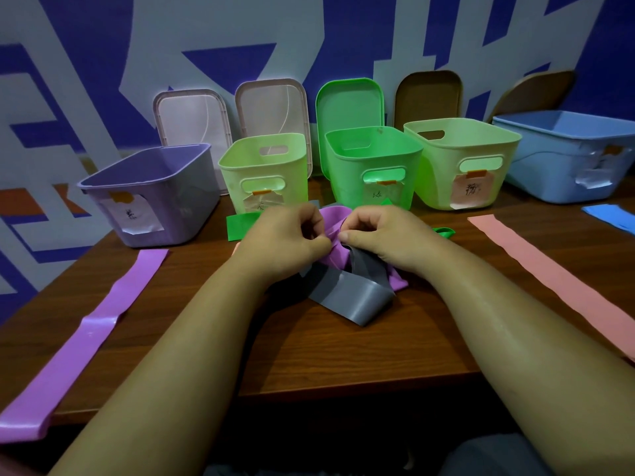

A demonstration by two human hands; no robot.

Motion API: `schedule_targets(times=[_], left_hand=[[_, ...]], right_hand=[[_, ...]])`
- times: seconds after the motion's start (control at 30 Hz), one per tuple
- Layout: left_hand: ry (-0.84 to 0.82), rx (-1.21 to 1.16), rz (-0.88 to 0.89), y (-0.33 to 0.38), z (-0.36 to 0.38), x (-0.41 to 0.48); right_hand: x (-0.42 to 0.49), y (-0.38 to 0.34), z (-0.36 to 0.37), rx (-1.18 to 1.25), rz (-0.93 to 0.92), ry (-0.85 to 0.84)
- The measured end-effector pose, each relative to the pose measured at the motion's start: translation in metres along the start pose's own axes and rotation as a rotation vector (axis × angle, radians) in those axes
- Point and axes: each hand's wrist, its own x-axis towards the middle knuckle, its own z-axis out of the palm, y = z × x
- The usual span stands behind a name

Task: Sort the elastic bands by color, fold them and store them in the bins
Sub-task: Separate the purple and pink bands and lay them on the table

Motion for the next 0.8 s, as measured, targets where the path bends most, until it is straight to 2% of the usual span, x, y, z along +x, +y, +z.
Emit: schedule_targets(times=[0.17,0.43,0.63,0.7,0.8], left_hand=[[0.063,-0.001,0.031,0.003,-0.002,0.0],[0.335,-0.002,0.018,0.0,-0.007,0.002],[0.55,0.067,-0.091,-0.004,-0.013,0.001],[0.564,0.111,-0.077,-0.004,-0.013,0.001],[0.464,0.169,0.015,-0.006,-0.009,0.004]], right_hand=[[0.001,-0.001,0.003,-0.014,-0.024,0.114],[0.006,-0.002,0.002,-0.058,0.009,0.347],[0.005,0.001,-0.007,-0.069,0.169,0.535],[0.004,0.0,-0.007,-0.05,0.213,0.567],[0.003,-0.001,-0.007,-0.037,0.239,0.544]])
